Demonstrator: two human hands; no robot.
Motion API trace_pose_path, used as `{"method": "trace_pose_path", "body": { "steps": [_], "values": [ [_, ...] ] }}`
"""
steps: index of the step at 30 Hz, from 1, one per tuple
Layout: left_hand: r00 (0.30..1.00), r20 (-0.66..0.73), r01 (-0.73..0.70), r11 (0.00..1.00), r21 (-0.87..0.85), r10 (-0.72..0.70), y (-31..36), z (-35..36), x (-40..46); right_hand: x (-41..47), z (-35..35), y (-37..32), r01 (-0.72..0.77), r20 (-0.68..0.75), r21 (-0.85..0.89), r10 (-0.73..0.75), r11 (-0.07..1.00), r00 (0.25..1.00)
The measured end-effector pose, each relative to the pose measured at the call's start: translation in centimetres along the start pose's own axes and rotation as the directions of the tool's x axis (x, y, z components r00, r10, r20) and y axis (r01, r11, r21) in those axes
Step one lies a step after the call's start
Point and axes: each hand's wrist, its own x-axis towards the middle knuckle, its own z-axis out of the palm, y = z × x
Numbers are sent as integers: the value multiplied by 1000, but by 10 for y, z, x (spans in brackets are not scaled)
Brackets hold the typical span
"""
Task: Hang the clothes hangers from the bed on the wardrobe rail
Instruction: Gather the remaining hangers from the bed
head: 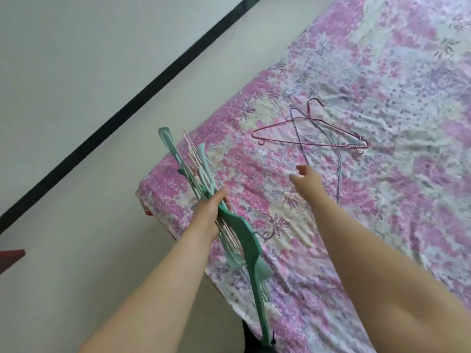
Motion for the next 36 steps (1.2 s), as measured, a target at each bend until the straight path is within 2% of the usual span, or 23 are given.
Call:
{"method": "trace_pose_path", "body": {
  "steps": [4, 8, 11, 16, 20, 23, 25, 28, 31, 33, 36],
  "values": [
    [999, -50, 14, 1000, 2, -14, 18, 13, 39, 80, -1, -13, -9, -62, -188, -3, 982, 998],
    [997, -77, 16, 1000, 16, -14, 25, 15, 68, 138, 14, -9, 16, -25, -475, -32, 880, 999],
    [995, -99, 32, 999, 37, -28, 19, 4, 86, 177, 27, 2, 24, 13, -523, -21, 852, 1000],
    [999, -53, 16, 997, 77, -12, 12, -9, 95, 211, 35, 24, 21, 16, -588, -15, 809, 1000],
    [999, -35, 25, 994, 108, -21, 8, -15, 102, 228, 40, 28, 25, 67, -751, 38, 660, 997],
    [1000, -1, 23, 994, 108, -24, 6, -19, 105, 229, 46, 26, 28, 27, -846, -9, 532, 1000],
    [999, 4, 32, 996, 88, -33, 2, -20, 103, 217, 51, 27, 17, 23, -867, 5, 498, 1000],
    [997, 5, 73, 996, 51, -73, -8, -24, 97, 178, 71, 48, 77, 113, -851, 39, 519, 993],
    [995, -5, 102, 995, 17, -102, -18, -30, 86, 135, 96, 67, 195, 210, -801, -40, 566, 977],
    [994, -30, 104, 995, -10, -104, -23, -35, 74, 108, 107, 64, 227, 236, -739, -72, 634, 969],
    [988, -86, 124, 990, -65, -130, -29, -50, 50, 62, 116, 50, 187, 195, -580, -88, 793, 977]
  ]
}}
